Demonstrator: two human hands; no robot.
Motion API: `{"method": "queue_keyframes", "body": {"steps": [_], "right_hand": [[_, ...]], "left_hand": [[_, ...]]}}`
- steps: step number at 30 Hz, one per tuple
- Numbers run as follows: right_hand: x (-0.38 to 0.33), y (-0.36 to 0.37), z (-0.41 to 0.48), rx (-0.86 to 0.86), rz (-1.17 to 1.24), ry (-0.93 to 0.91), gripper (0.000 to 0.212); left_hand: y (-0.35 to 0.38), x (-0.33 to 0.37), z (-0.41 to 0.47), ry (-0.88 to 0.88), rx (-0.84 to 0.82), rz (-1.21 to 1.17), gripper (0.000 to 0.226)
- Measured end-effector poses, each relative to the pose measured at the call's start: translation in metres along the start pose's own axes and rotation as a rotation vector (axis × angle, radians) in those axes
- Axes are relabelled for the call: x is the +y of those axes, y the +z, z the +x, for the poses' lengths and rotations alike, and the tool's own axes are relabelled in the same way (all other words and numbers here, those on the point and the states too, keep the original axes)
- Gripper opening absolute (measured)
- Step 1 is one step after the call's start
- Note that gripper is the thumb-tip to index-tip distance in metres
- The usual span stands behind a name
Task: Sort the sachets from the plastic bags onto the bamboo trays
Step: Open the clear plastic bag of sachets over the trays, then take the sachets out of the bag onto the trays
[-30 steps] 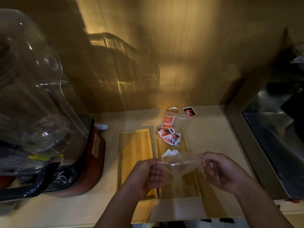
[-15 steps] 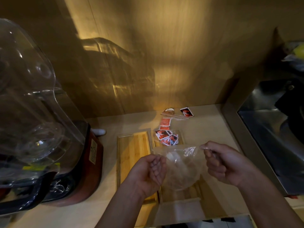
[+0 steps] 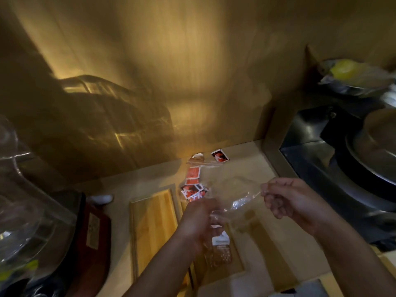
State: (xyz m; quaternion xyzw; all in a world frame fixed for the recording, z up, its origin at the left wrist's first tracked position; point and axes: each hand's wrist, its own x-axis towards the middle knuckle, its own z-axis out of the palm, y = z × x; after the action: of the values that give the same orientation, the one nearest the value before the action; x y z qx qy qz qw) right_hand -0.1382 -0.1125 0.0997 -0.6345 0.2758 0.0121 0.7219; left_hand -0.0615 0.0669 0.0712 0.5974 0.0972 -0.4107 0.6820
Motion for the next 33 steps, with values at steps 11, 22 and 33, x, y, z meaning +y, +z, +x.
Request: {"method": "queue_keyframes", "body": {"steps": [11,22,33], "right_hand": [[0.095,-0.054,0.049,0.316,-0.213,0.145,0.010],[0.132,-0.077,0.069,0.253,-0.783,0.279,0.031],[0.064,-0.013,0.156,0.192,-0.782,0.030,0.011]], "left_hand": [[0.028,-0.072,0.108,0.214,0.103,0.645,0.041],[0.016,-0.096,0.133,0.037,0.008,0.732,0.039],[-0.019,0.005,0.153,0.196,0.162,0.640,0.035]]}}
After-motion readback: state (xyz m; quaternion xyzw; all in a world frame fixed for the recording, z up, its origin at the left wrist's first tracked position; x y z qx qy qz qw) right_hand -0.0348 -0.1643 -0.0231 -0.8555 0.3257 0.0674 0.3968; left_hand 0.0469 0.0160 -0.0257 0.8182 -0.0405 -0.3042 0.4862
